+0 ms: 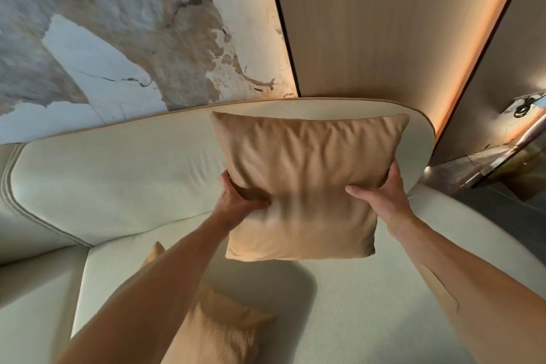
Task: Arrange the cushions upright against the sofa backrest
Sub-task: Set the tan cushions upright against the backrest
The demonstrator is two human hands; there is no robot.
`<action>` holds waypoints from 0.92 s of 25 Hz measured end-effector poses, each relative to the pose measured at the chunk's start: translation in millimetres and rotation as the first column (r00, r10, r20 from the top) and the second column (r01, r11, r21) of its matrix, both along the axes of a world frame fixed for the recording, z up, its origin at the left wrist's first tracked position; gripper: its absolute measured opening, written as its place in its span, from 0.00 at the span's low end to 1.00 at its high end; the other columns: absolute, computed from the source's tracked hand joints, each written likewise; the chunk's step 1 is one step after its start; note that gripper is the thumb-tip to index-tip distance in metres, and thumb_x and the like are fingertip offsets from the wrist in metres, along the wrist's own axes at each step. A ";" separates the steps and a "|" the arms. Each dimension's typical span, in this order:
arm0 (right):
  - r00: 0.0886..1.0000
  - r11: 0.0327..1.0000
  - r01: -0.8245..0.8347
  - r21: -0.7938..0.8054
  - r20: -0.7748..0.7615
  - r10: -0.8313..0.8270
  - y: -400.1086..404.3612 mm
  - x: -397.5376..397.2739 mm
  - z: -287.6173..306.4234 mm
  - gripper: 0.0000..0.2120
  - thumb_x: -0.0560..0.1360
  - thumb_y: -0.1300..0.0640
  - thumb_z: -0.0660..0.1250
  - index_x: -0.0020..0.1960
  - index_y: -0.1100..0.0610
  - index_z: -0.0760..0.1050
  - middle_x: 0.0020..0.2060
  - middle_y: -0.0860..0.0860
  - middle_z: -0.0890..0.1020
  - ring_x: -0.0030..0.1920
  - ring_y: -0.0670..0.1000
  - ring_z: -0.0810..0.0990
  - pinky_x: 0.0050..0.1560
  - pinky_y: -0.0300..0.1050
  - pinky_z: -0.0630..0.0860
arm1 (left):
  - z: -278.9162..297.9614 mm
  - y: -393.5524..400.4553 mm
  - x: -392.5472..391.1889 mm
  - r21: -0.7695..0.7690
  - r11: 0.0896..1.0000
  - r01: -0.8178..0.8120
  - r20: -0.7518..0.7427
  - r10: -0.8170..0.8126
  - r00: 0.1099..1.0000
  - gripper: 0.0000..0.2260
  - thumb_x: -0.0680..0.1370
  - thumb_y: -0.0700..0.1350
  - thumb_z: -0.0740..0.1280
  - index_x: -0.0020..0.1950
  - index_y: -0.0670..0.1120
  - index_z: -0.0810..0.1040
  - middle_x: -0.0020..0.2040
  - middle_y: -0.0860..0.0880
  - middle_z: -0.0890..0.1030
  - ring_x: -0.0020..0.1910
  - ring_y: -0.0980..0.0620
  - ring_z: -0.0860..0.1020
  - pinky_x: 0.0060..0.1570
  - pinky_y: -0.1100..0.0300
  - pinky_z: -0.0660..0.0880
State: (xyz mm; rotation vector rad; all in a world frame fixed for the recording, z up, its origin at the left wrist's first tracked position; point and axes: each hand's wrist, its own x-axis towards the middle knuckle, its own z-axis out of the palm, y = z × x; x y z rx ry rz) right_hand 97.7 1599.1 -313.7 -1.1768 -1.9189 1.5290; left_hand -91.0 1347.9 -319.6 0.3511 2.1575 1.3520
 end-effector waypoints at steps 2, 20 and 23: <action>1.000 1.000 0.017 0.020 -0.016 -0.017 13.4 -10.4 -19.0 0.60 0.53 0.51 0.84 0.77 0.46 0.55 0.70 0.50 0.68 0.69 0.52 0.69 0.72 0.56 0.65 | -17.0 16.4 -4.6 -0.033 0.999 0.001 -0.029 -0.002 1.000 0.51 0.59 0.48 0.82 0.72 0.53 0.53 0.64 0.49 0.71 0.62 0.46 0.71 0.63 0.49 0.70; 0.994 0.995 0.083 0.049 0.062 -0.086 73.5 -39.3 -123.3 0.61 0.57 0.55 0.84 0.78 0.43 0.48 0.73 0.48 0.62 0.72 0.50 0.65 0.75 0.51 0.61 | -109.2 97.5 -43.0 -0.232 0.972 0.021 0.102 0.003 0.995 0.43 0.52 0.56 0.78 0.57 0.55 0.55 0.58 0.47 0.68 0.59 0.43 0.71 0.59 0.40 0.75; 0.993 0.995 0.073 0.074 0.088 -0.079 69.2 -40.4 -127.1 0.61 0.58 0.56 0.84 0.78 0.45 0.48 0.74 0.51 0.62 0.72 0.51 0.65 0.75 0.51 0.61 | -113.5 93.9 -43.9 -0.220 0.975 0.028 0.096 -0.006 0.995 0.42 0.52 0.56 0.79 0.56 0.57 0.55 0.58 0.46 0.68 0.59 0.42 0.72 0.59 0.40 0.75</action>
